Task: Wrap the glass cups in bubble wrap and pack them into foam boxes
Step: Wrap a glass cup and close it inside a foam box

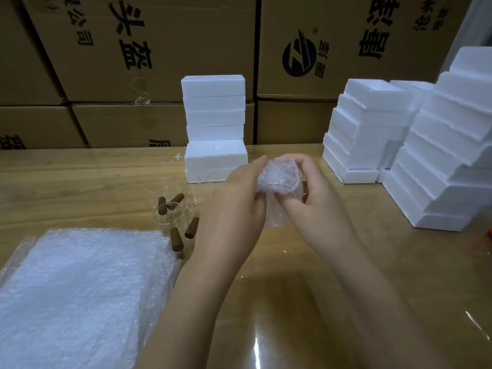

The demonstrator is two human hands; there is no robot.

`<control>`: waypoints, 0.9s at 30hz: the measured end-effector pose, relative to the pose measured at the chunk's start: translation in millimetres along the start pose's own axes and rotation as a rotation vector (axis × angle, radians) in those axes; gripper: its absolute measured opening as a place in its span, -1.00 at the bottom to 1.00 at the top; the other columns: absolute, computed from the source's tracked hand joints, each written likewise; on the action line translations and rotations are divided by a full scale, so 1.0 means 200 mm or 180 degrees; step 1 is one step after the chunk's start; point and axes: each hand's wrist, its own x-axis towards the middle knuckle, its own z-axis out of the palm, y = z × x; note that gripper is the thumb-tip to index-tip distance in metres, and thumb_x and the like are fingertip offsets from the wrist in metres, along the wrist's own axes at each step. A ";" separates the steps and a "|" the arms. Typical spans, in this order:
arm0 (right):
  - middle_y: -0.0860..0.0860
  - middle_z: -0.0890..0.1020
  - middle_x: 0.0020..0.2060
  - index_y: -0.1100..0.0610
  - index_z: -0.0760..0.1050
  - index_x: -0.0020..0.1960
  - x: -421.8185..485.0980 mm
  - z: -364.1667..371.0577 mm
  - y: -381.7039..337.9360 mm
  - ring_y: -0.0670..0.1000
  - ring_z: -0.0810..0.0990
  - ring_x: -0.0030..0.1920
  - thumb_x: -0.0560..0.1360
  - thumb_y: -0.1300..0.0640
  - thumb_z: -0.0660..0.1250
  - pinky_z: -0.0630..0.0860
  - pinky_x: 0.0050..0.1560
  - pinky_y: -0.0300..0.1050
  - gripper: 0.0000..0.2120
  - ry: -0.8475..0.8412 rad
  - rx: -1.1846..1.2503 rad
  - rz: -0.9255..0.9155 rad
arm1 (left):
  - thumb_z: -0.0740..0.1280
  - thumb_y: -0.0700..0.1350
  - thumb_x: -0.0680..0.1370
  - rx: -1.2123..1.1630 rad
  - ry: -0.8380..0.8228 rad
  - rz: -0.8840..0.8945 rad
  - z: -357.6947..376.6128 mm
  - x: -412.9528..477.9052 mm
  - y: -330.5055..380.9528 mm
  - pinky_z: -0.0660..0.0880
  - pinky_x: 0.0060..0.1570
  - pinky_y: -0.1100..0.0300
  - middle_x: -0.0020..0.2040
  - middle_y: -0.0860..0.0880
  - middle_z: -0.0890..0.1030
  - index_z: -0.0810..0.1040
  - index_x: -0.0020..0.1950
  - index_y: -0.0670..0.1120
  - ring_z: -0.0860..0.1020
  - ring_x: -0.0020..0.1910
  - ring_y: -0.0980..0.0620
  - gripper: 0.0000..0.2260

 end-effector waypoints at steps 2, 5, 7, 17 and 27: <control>-0.25 0.55 -0.10 -0.20 0.38 0.00 0.01 0.00 0.00 -0.24 0.51 -0.09 0.50 0.18 0.30 0.37 -0.23 -0.43 -0.72 0.0211 -0.0041 0.0031 | 0.26 -0.19 0.54 0.0176 -0.0055 0.0183 0.01 -0.01 0.02 0.39 -0.11 0.21 0.30 -0.01 0.52 0.38 0.43 -0.04 0.54 0.13 -0.02 -0.56; -0.25 0.56 -0.14 -0.19 0.40 -0.02 0.01 -0.02 0.01 -0.20 0.53 -0.11 0.47 0.23 0.28 0.45 -0.18 -0.24 -0.69 0.0275 -0.0278 0.0112 | 0.24 0.06 0.50 -0.0016 -0.0312 0.0334 -0.01 -0.01 0.03 0.44 -0.11 0.24 0.28 0.09 0.51 0.37 0.42 0.02 0.47 0.13 0.15 -0.51; -0.21 0.57 -0.11 -0.18 0.41 0.02 0.00 -0.03 0.00 -0.11 0.54 -0.08 0.45 0.23 0.29 0.51 -0.15 -0.05 -0.69 0.0254 -0.0484 0.0105 | 0.19 0.24 0.45 -0.0423 -0.0460 0.0213 -0.02 -0.01 0.02 0.41 -0.01 0.34 0.26 0.17 0.50 0.37 0.40 0.07 0.41 0.13 0.28 -0.45; -0.22 0.52 0.06 -0.13 0.39 0.21 -0.01 -0.03 -0.03 -0.16 0.52 0.00 0.49 0.04 0.28 0.51 -0.05 -0.10 -0.70 -0.0085 -0.0697 -0.0177 | 0.24 -0.01 0.57 0.0279 -0.0018 0.0215 -0.04 0.01 0.00 0.33 -0.22 0.17 0.15 -0.08 0.62 0.47 0.37 -0.03 0.59 -0.03 -0.11 -0.62; -0.30 0.55 0.03 -0.22 0.23 0.40 -0.01 0.04 0.01 -0.35 0.53 -0.07 0.51 0.02 0.31 0.42 -0.21 -0.53 -0.48 -0.0501 0.0014 0.0560 | 0.31 -0.25 0.47 -0.0237 0.0549 -0.0365 -0.03 0.01 -0.02 0.28 -0.42 0.43 -0.45 0.22 0.36 0.59 0.16 0.02 0.40 -0.44 0.29 -0.68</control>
